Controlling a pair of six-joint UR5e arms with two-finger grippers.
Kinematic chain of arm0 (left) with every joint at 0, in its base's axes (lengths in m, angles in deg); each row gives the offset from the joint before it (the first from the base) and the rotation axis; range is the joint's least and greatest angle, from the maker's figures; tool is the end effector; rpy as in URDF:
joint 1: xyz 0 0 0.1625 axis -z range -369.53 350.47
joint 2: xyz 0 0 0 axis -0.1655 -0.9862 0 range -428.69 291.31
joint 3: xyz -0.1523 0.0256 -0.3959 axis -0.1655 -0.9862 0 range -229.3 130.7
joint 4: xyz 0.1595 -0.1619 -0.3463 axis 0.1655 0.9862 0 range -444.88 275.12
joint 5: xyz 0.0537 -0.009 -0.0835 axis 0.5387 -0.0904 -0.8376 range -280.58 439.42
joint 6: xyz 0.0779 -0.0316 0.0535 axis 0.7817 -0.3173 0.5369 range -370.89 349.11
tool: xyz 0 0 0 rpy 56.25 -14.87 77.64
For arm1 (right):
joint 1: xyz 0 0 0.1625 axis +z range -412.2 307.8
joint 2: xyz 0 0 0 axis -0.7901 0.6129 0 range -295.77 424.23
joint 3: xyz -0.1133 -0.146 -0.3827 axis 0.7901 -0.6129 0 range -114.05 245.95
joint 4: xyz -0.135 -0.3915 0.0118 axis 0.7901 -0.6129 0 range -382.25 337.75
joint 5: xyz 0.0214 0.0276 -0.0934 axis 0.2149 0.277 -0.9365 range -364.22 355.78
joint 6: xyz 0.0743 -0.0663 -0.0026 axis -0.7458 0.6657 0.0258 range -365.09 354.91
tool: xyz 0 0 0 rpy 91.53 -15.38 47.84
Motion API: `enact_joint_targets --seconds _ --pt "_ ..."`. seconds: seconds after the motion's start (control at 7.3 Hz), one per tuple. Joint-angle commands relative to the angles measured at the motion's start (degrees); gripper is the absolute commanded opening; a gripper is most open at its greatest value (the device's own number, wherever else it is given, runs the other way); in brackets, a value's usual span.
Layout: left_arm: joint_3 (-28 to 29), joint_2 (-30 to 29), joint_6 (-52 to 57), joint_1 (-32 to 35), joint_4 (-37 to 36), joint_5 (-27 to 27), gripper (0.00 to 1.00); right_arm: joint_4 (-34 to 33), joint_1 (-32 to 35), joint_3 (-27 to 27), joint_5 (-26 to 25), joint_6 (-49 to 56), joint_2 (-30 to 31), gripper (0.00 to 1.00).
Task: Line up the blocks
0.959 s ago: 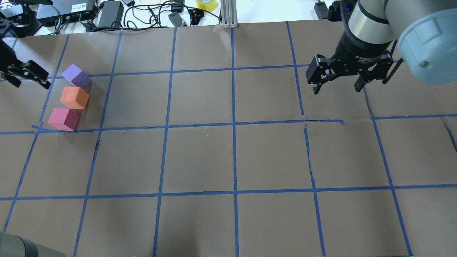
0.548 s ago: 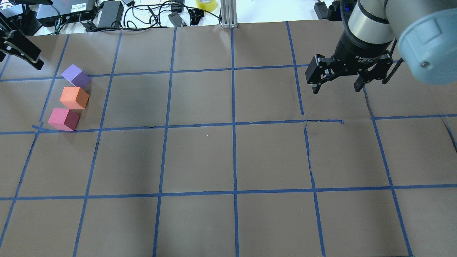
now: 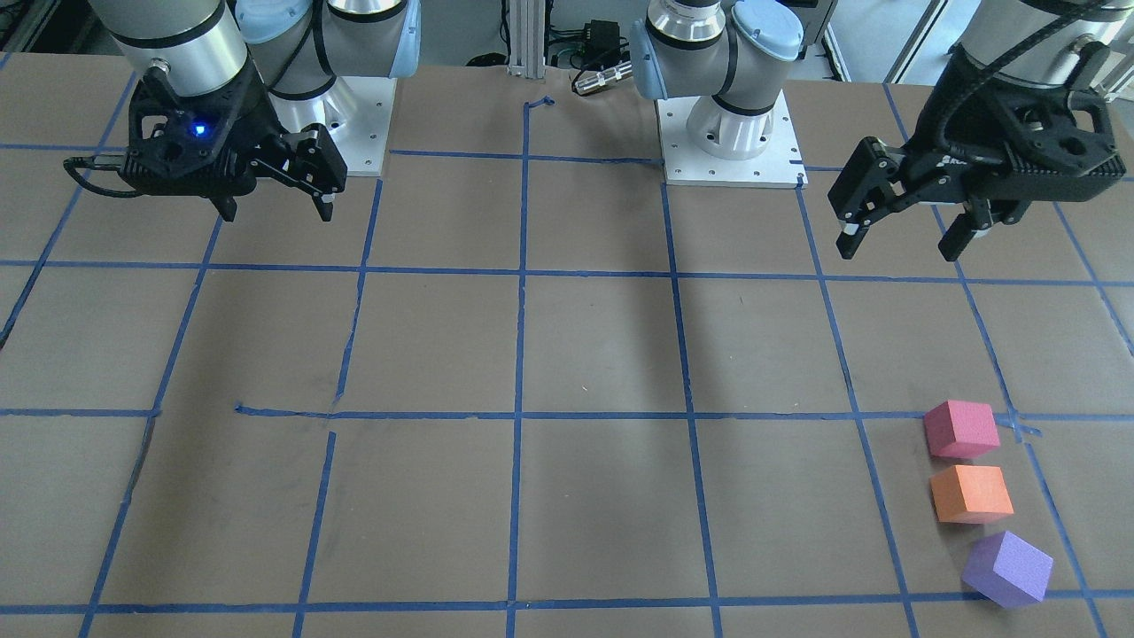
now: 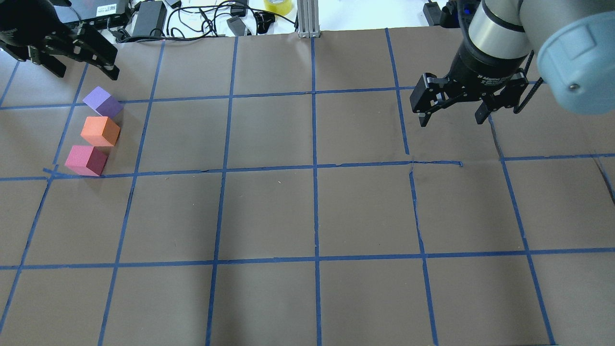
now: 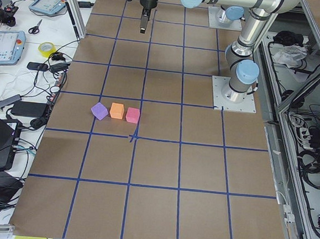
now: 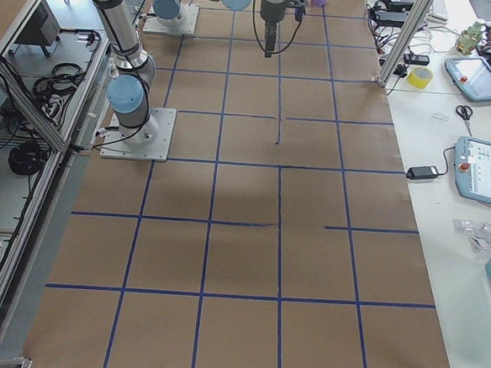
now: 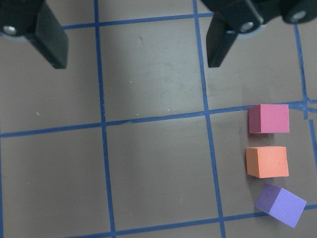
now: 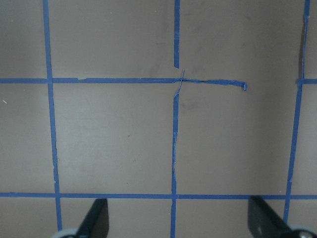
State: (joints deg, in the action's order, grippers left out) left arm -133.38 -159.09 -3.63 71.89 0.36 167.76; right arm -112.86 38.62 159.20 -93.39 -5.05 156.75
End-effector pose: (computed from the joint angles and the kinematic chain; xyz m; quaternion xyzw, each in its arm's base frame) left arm -0.0586 -0.5238 0.5450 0.0102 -0.9958 0.0907 0.0020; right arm 0.1414 -0.4711 0.4823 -0.0075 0.9999 0.0011 0.0072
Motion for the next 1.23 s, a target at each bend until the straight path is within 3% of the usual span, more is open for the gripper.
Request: enact_joint_targets --seconds 0.0,0.14,0.55,1.1 --pt "-2.22 1.19 -2.52 4.52 -0.77 7.04 1.0 0.0 0.07 0.0 -0.03 0.05 -0.15 1.0" --pt "-2.41 1.63 -2.87 5.24 -0.77 11.37 1.0 0.0 0.07 0.09 -0.12 0.05 -0.15 1.0" --pt "-2.67 1.37 -3.75 5.42 -0.33 5.62 1.0 0.0 0.07 0.53 -0.12 0.05 0.11 1.0" --pt "-2.76 1.81 -3.66 5.33 -0.42 5.87 1.0 -0.09 0.07 0.62 -0.12 0.05 0.11 1.0"
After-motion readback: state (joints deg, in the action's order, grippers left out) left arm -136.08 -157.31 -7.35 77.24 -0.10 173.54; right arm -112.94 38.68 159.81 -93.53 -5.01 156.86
